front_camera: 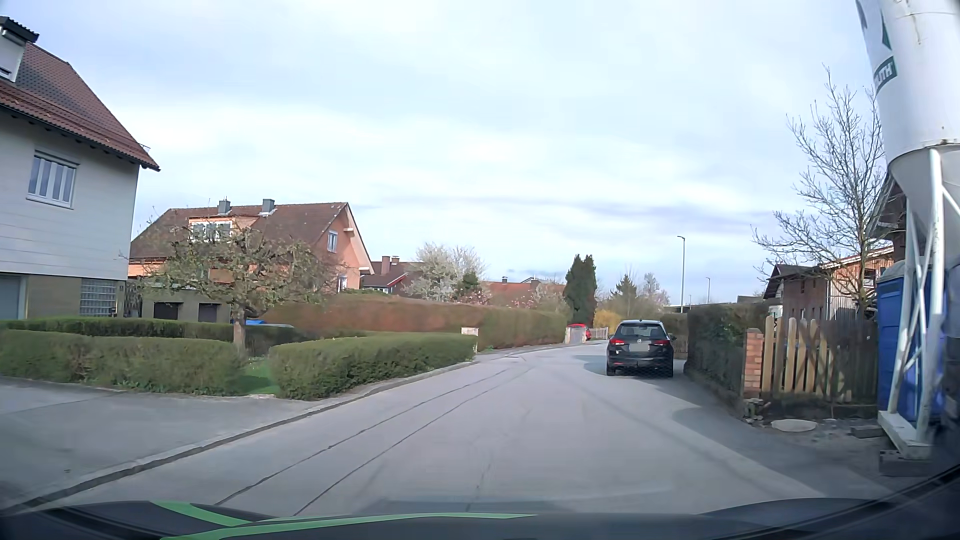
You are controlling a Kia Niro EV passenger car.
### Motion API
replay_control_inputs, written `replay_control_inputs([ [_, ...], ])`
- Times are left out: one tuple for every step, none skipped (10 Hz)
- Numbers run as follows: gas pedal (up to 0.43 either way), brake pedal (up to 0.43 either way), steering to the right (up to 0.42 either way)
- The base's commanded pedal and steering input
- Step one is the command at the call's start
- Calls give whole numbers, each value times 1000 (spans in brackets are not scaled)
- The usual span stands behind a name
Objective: Follow the waypoints while adhering to traffic rules and regulations
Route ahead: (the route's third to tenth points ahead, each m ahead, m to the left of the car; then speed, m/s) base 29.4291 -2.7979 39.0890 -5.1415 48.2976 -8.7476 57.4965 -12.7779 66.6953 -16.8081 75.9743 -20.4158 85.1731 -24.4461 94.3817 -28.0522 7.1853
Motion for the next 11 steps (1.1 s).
replay_control_inputs([
  [98, 0, 25],
  [98, 0, 28],
  [98, 0, 29],
  [87, 0, 29],
  [87, 0, 30],
  [87, 0, 31],
  [87, 0, 33],
  [87, 0, 36],
  [87, 0, 38],
  [79, 0, 39],
  [79, 0, 41],
])
